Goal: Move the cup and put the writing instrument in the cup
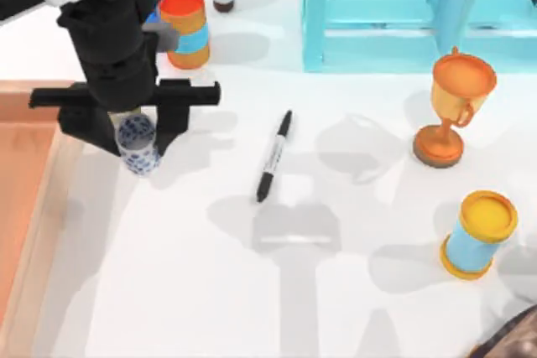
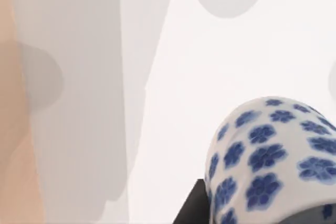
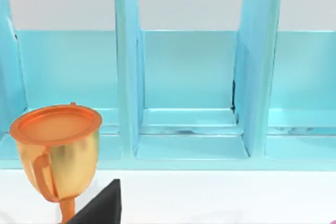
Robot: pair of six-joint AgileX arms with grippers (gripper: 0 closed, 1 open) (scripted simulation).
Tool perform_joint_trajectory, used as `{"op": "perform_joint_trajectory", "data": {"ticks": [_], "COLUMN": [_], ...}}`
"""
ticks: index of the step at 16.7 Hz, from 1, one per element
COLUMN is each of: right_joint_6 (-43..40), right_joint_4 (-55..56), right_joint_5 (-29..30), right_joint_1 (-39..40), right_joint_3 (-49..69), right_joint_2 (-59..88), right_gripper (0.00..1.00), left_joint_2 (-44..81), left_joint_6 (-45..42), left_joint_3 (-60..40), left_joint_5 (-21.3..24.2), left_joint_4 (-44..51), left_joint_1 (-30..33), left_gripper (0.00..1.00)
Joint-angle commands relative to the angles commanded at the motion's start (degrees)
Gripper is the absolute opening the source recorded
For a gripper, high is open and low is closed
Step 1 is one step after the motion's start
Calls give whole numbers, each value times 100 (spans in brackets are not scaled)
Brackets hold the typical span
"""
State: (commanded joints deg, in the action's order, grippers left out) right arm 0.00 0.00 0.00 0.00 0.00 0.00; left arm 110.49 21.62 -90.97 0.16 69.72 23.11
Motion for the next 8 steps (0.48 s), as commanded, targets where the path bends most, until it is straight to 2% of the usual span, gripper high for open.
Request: {"op": "perform_joint_trajectory", "data": {"ticks": [8], "right_joint_6": [0], "right_joint_4": [0], "right_joint_5": [0], "right_joint_1": [0], "right_joint_3": [0], "right_joint_2": [0], "right_gripper": [100], "left_joint_2": [183], "left_joint_6": [103], "left_joint_3": [299], "left_joint_5": [1], "left_joint_4": [-373], "left_joint_1": [132], "left_gripper": [0]}}
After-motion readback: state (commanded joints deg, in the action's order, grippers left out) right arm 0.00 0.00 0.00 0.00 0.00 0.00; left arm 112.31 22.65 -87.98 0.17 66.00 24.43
